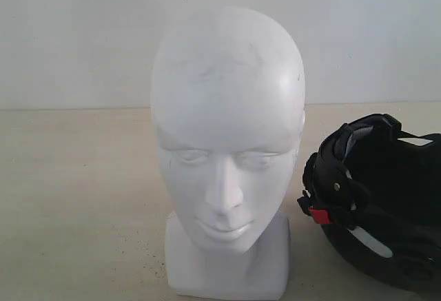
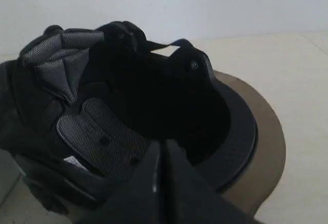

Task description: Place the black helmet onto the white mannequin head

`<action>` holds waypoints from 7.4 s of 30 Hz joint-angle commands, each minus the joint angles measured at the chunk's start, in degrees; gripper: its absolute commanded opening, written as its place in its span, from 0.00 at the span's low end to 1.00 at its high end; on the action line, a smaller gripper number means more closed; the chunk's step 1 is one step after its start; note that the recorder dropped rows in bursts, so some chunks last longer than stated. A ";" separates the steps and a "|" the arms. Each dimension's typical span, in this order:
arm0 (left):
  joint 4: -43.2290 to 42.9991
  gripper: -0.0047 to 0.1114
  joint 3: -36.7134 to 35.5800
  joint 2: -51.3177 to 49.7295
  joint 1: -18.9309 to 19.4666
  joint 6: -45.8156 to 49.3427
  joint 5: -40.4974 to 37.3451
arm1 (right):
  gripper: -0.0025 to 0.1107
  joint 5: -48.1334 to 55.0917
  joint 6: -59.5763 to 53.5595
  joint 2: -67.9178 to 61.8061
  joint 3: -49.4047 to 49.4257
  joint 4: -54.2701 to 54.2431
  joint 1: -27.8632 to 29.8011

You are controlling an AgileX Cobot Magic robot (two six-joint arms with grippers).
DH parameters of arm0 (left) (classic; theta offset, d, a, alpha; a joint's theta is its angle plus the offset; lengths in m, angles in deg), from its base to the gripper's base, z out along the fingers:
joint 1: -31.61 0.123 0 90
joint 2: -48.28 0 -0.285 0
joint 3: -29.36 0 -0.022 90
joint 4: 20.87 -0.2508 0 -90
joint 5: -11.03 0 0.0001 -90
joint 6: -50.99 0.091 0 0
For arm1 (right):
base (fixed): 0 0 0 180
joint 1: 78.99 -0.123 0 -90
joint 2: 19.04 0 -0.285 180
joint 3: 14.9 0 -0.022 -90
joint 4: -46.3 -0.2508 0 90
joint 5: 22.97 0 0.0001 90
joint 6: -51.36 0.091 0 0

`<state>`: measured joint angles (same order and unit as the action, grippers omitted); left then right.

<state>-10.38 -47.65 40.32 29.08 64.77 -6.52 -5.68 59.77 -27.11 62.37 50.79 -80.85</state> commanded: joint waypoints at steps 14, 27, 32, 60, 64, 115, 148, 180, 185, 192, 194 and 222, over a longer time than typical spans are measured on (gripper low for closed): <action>0.65 0.08 -0.21 0.18 -0.16 -0.02 0.00 | 0.02 -40.75 -2.20 0.28 -15.48 -4.83 0.18; 0.65 0.08 -0.21 0.18 -0.16 -0.02 0.00 | 0.02 45.79 -11.47 -24.22 -46.85 -1.10 -6.06; 0.65 0.08 -0.21 0.18 -0.16 -0.02 0.00 | 0.02 52.68 -12.18 -25.54 -46.71 0.41 -8.58; 0.65 0.08 -0.21 0.18 -0.16 -0.02 0.00 | 0.63 35.20 -61.76 -38.63 -29.02 -19.20 -14.68; 0.65 0.08 -0.21 0.18 -0.16 -0.02 0.00 | 0.63 29.43 -62.79 -38.86 -27.42 -21.79 -14.68; 0.65 0.08 -0.21 0.18 -0.16 -0.02 0.00 | 0.05 6.88 -57.63 -70.32 -27.63 -16.64 -14.68; 0.65 0.08 -0.21 0.18 -0.16 -0.02 0.00 | 0.02 30.94 6.65 -37.55 -51.98 -5.97 -14.68; 0.65 0.08 -0.21 0.18 -0.16 -0.02 0.00 | 0.02 -14.89 21.61 -37.67 -70.98 -49.48 -14.68; 0.65 0.08 -0.21 0.18 -0.16 -0.02 0.00 | 0.02 -17.28 23.20 -37.82 -70.98 -57.54 -14.68; 0.65 0.08 -0.21 0.18 -0.16 -0.02 0.00 | 0.02 -17.28 26.32 -39.32 -70.98 -63.84 -14.68; 0.65 0.08 -0.21 0.18 -0.16 -0.02 0.00 | 0.02 -16.94 23.75 -39.80 -70.98 -63.84 -14.68; 0.65 0.08 -0.21 0.18 -0.16 -0.02 0.00 | 0.02 -6.56 27.27 -43.63 -70.98 -39.14 -14.68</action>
<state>-10.38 -47.65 40.32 29.08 64.77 -6.52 -7.49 81.96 -71.51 -7.39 5.92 -95.57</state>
